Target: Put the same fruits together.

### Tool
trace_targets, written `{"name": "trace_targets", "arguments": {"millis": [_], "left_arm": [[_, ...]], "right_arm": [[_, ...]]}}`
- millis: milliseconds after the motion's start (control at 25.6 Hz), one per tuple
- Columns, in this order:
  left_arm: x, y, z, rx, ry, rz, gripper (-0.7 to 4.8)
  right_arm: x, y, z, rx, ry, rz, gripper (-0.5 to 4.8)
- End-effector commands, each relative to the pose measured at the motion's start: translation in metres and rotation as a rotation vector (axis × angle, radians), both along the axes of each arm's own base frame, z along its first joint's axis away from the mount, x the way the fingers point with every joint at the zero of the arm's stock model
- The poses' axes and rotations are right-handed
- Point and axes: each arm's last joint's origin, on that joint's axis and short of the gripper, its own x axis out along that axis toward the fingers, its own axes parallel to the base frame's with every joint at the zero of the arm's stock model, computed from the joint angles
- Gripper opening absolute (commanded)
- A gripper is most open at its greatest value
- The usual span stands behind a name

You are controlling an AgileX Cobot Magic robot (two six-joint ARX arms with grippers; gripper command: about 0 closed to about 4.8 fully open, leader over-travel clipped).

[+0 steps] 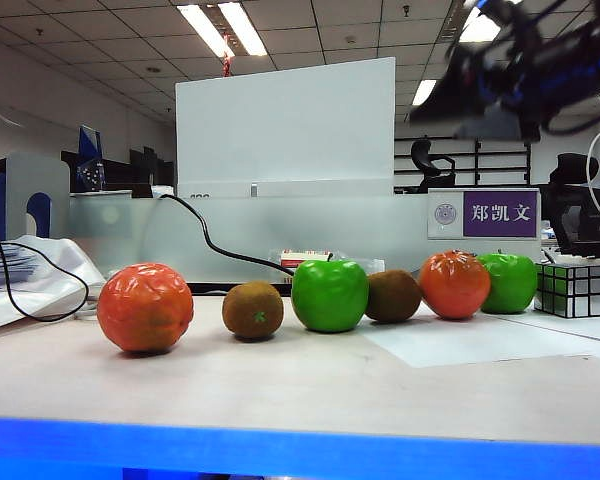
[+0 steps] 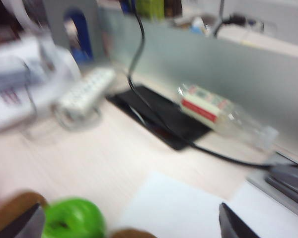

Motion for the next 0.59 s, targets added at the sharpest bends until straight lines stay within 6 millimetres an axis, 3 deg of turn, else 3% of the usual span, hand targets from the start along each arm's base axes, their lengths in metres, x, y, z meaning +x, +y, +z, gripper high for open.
{"name": "trace_targets", "arguments": {"millis": [39, 351, 586], "left_arm": [[0.000, 0.001, 0.002, 0.005, -0.016, 0.051, 2.92], [0.006, 0.001, -0.001, 0.051, 0.006, 0.059, 2.91], [0.014, 0.001, 0.001, 0.056, -0.005, 0.062, 2.78]], "right_arm": [[0.003, 0.001, -0.007, -0.127, -0.026, -0.050, 4.79], [0.003, -0.004, -0.015, -0.280, -0.020, -0.151, 4.79], [0.011, -0.004, -0.038, -0.304, 0.062, -0.148, 4.79]]}}
